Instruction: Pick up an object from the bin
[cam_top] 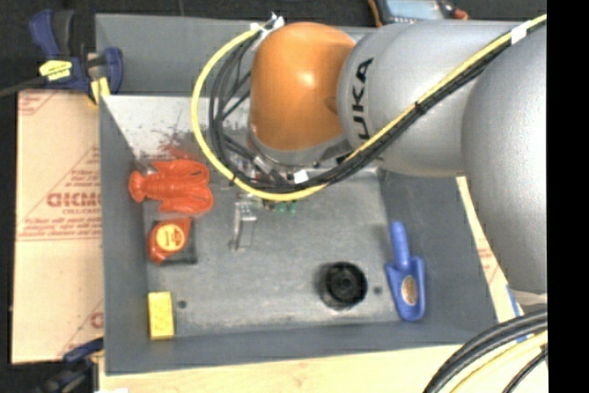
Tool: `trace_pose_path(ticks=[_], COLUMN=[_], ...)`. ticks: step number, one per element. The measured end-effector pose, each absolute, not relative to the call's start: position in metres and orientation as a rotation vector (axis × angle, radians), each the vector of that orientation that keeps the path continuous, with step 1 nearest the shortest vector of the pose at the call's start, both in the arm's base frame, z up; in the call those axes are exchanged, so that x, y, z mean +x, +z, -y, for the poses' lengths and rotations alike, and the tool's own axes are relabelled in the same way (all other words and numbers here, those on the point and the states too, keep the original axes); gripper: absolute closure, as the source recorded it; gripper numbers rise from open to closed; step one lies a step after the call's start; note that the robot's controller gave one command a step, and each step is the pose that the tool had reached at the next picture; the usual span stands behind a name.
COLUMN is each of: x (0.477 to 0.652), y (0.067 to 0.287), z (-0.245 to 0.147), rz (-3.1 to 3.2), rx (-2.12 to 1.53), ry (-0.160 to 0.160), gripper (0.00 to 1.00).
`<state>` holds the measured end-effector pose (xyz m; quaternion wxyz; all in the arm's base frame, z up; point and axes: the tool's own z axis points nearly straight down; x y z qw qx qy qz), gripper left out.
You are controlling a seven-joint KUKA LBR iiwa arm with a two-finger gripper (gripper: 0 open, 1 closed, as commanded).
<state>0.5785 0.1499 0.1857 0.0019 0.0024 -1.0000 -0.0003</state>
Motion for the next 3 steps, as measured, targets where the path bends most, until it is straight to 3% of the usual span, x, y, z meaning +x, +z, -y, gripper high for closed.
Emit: trace_pose_path(ticks=[1, 2, 3], x=[0.579, 0.593, 0.608], y=[0.19, 0.173, 0.146], z=[-0.149, -0.173, -0.211], rz=[3.143, 3.151, 3.115], rx=[0.003, 0.099, 0.437], ry=[-0.002, 0.0, -0.001], gripper=[0.0, 0.0, 0.0])
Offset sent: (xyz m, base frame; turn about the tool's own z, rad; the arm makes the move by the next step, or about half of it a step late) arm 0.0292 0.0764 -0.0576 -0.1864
